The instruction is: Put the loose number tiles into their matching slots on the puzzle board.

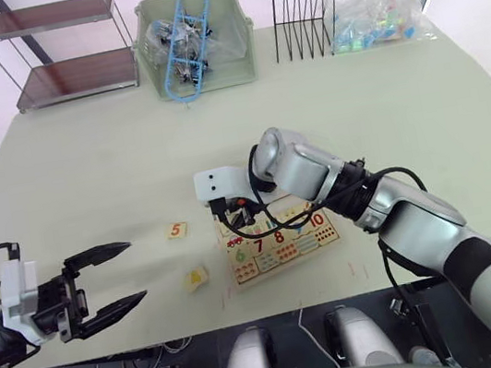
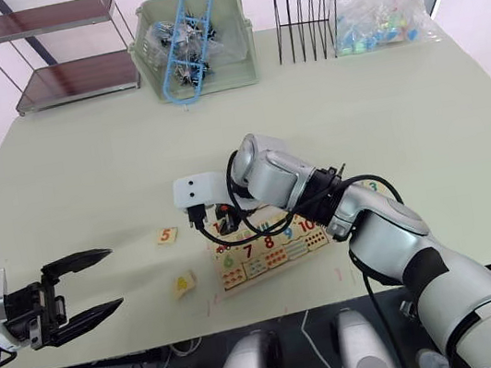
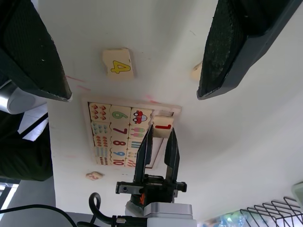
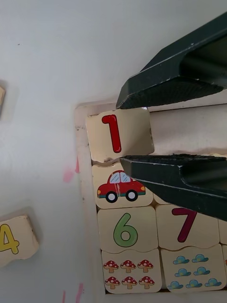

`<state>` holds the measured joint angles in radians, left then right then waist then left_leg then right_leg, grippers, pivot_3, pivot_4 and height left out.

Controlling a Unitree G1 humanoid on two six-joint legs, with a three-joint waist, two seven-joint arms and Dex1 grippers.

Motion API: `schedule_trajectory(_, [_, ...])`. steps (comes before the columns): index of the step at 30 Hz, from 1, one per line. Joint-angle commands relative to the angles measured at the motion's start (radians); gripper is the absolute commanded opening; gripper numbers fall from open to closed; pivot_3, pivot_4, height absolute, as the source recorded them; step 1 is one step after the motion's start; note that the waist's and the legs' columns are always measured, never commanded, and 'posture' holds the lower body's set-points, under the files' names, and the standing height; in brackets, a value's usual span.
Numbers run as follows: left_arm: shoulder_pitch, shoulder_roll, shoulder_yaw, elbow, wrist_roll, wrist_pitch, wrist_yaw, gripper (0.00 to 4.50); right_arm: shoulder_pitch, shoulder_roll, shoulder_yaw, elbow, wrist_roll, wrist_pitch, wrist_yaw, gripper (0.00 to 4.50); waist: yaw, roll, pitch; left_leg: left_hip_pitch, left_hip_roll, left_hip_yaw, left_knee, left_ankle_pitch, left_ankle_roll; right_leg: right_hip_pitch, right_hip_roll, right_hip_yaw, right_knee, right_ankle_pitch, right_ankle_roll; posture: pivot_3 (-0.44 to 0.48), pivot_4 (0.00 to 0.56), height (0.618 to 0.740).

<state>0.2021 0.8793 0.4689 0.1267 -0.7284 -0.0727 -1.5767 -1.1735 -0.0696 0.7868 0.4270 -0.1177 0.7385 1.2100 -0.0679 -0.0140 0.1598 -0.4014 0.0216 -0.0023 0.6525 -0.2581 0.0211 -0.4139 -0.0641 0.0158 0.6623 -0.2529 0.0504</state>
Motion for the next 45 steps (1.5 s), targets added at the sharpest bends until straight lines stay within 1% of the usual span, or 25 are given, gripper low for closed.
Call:
schedule_trajectory(1, [0.005,0.009,0.042,-0.035,-0.001,0.01,-0.003,4.5,-0.012,0.011,-0.019,-0.035,-0.001,-0.003,0.003,0.87,0.0,0.0,0.0,0.0,0.0,0.0,0.0,0.0,0.0,0.0,0.0,0.0,0.0,0.0,0.0,0.0,0.15,0.74])
schedule_trajectory(24, [0.007,0.001,0.05,-0.07,0.008,0.039,0.015,4.5,0.006,0.015,-0.009,-0.009,-0.01,-0.022,0.004,0.87,0.0,0.0,0.0,0.0,0.0,0.0,0.0,0.0,0.0,0.0,0.0,0.0,0.0,0.0,0.0,0.0,0.15,0.74])
schedule_trajectory(26, [0.008,0.0,0.052,-0.071,0.009,0.04,0.013,4.5,0.006,0.014,-0.007,-0.012,-0.012,-0.023,0.007,1.92,0.0,0.0,0.0,0.0,0.0,0.0,0.0,0.0,0.0,0.0,0.0,0.0,0.0,0.0,0.0,0.0,0.15,0.74])
schedule_trajectory(27, [0.008,0.0,0.053,-0.071,0.01,0.04,0.013,4.5,0.007,0.014,-0.007,-0.012,-0.013,-0.024,0.009,2.28,0.0,0.0,0.001,0.0,0.0,0.0,0.0,0.0,0.0,0.0,0.0,-0.001,0.0,0.0,0.0,0.0,0.15,0.74])
schedule_trajectory(30, [0.007,-0.001,0.054,-0.07,0.011,0.041,0.012,4.5,0.007,0.015,-0.009,-0.009,-0.015,-0.026,0.009,3.76,0.0,0.0,0.001,0.0,0.0,0.0,0.0,0.0,0.0,0.0,0.001,-0.001,0.0,0.0,0.0,0.0,0.15,0.74])
schedule_trajectory(31, [0.005,-0.001,0.053,-0.069,0.011,0.041,0.012,4.5,0.007,0.016,-0.01,-0.008,-0.016,-0.027,0.009,4.2,0.0,0.0,0.001,0.0,0.0,0.0,0.0,0.0,0.0,0.0,0.001,-0.001,0.0,0.0,0.0,0.0,0.15,0.74])
schedule_trajectory(32, [0.004,0.0,0.053,-0.068,0.012,0.041,0.012,4.5,0.007,0.017,-0.011,-0.007,-0.016,-0.028,0.008,4.45,0.0,0.0,0.001,0.0,0.0,0.0,0.0,0.0,0.0,0.0,0.001,-0.001,0.0,0.0,0.0,0.0,0.15,0.74])
schedule_trajectory(38, [-0.002,-0.001,0.052,-0.063,0.014,0.039,0.011,4.5,0.002,0.013,-0.026,-0.012,-0.013,-0.032,0.012,4.45,0.0,0.0,0.001,0.0,0.0,0.0,0.0,0.0,0.0,0.0,0.001,-0.001,0.0,0.0,0.0,0.0,0.15,0.74])
schedule_trajectory(45, [-0.009,-0.003,0.049,-0.056,0.017,0.035,0.01,4.5,-0.002,0.017,-0.161,-0.019,0.054,-0.033,-0.026,4.45,0.001,-0.001,0.001,0.0,0.0,-0.001,0.0,0.0,0.0,0.0,0.001,-0.001,0.0,0.0,0.0,0.0,0.15,0.74])
